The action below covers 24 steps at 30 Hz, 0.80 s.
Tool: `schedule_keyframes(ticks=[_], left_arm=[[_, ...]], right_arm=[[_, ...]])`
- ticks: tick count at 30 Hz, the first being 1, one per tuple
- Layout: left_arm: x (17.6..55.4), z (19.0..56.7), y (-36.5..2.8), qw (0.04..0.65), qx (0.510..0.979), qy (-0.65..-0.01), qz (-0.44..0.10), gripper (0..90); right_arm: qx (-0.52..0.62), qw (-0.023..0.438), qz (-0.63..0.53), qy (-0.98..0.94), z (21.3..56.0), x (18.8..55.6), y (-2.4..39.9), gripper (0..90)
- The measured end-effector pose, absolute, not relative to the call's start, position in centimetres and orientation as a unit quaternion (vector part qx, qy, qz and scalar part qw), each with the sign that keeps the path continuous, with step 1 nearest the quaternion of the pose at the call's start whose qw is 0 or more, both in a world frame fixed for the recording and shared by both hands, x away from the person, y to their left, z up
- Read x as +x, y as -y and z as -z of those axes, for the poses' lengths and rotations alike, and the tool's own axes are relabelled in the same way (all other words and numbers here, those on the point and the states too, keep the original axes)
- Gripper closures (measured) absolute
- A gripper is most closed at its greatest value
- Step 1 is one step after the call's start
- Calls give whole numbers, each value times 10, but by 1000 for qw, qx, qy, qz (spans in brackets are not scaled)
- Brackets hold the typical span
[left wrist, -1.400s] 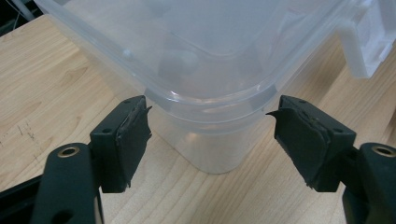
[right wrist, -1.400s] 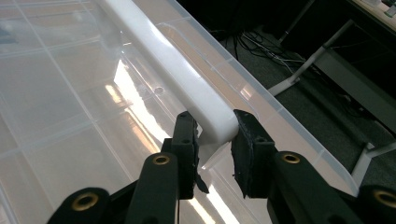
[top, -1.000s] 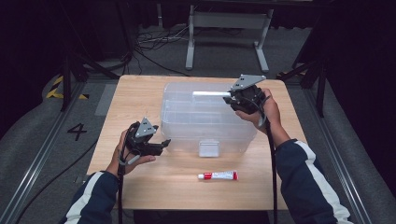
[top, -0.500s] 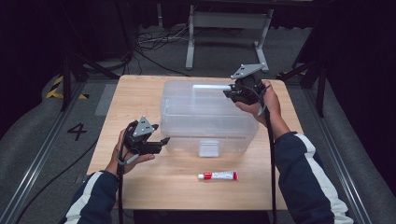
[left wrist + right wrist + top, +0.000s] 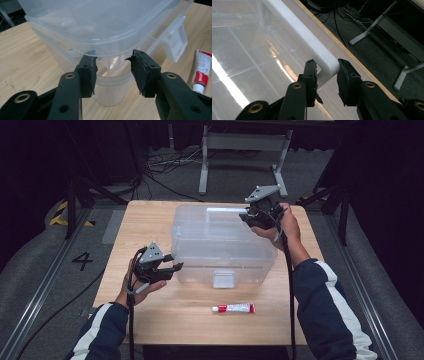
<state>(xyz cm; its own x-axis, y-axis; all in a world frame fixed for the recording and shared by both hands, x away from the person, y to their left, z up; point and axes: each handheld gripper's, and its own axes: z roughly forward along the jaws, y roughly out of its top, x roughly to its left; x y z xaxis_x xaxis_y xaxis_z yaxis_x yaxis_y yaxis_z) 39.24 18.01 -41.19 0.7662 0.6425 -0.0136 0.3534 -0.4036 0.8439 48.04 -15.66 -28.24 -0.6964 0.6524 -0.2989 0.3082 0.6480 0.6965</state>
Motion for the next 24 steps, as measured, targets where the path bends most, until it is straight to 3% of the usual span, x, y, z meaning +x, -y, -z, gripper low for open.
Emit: schedule_keyframes(ticks=[24], left_arm=[[392,407,-183,466,817,-299,-162,573]], right_arm=[[276,285,-334,-855,279,474,164,658]])
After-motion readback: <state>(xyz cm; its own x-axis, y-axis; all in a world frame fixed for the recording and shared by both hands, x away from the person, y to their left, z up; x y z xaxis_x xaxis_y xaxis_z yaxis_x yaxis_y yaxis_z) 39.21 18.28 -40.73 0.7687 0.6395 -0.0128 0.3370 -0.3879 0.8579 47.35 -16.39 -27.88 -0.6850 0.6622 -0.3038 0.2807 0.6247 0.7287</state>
